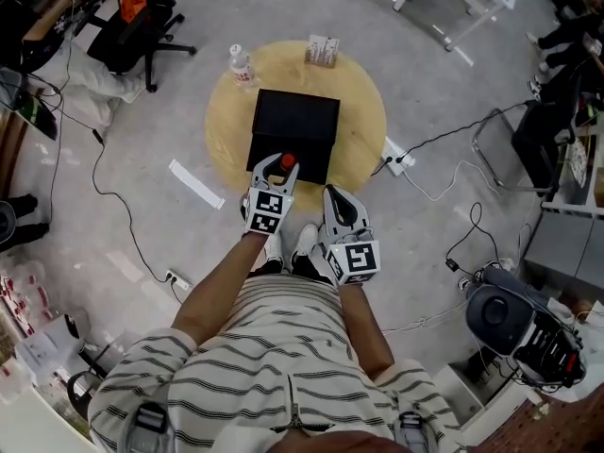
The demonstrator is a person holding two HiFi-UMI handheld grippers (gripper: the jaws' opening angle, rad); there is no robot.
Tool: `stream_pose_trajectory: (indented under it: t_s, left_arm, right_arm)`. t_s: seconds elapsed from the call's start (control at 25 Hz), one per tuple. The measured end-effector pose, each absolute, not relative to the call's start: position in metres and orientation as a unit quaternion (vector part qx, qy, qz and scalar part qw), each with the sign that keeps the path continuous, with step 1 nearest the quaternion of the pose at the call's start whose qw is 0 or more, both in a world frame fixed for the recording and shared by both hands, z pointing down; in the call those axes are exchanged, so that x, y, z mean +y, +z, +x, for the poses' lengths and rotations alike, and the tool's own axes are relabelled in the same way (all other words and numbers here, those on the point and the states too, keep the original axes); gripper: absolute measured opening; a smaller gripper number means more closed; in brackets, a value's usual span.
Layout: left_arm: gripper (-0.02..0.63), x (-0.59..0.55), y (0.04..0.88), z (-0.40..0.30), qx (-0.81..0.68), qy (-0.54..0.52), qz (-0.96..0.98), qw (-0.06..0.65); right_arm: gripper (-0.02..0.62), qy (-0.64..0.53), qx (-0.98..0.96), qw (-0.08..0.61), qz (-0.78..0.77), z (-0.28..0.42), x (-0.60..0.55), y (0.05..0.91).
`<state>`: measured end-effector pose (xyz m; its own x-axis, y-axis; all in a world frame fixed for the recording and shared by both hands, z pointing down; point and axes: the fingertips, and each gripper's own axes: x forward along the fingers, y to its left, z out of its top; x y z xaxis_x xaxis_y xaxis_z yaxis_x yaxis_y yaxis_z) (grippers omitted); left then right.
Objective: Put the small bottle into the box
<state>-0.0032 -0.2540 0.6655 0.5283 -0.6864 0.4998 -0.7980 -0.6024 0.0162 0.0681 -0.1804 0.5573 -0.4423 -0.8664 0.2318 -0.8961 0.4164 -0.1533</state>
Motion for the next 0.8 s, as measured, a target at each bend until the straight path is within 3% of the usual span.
stream_pose_trajectory:
  t_s: [0.8]
  left_arm:
    - [0.149, -0.268, 0.710, 0.007, -0.416, 0.276, 0.855, 0.140]
  right_arm:
    - [0.009, 0.130, -0.835, 0.066, 0.531, 0.074, -0.183, 0.564]
